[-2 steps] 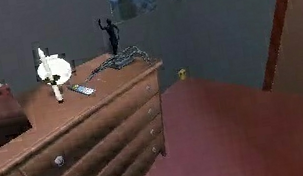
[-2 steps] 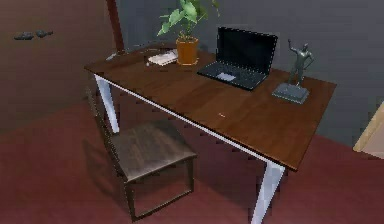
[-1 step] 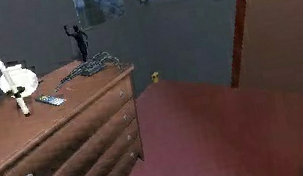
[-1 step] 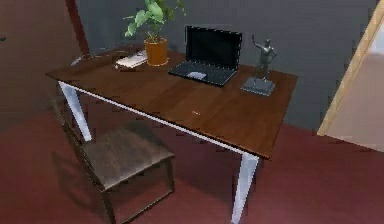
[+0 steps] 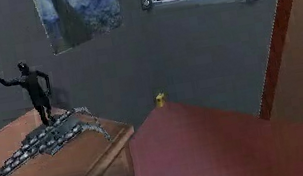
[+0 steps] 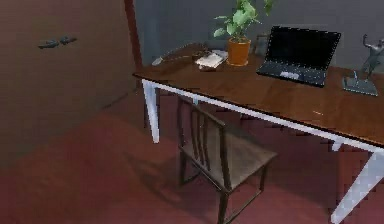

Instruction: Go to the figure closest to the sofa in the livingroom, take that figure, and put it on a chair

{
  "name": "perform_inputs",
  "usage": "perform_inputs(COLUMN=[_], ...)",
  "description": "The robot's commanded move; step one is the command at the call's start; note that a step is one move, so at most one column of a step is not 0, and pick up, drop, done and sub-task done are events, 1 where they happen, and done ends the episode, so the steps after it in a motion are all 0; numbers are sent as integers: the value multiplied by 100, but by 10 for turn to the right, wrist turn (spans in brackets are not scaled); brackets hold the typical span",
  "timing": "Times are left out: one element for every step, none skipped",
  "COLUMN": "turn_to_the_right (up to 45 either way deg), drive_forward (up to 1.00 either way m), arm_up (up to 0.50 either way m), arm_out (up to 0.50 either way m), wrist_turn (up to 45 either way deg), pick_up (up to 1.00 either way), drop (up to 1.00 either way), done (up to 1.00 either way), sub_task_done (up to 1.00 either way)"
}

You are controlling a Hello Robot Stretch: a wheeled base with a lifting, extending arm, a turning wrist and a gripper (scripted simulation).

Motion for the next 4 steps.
perform_inputs(turn_to_the_right=[-450,-450,-270,0], drive_forward=[0,0,0,0], arm_up=[0,0,0,50], arm_out=[0,0,0,0], wrist_turn=[0,0,0,0], pick_up=[0,0,0,0], drop=[0,0,0,0], done=[0,0,0,0], sub_task_done=[0,0,0,0])
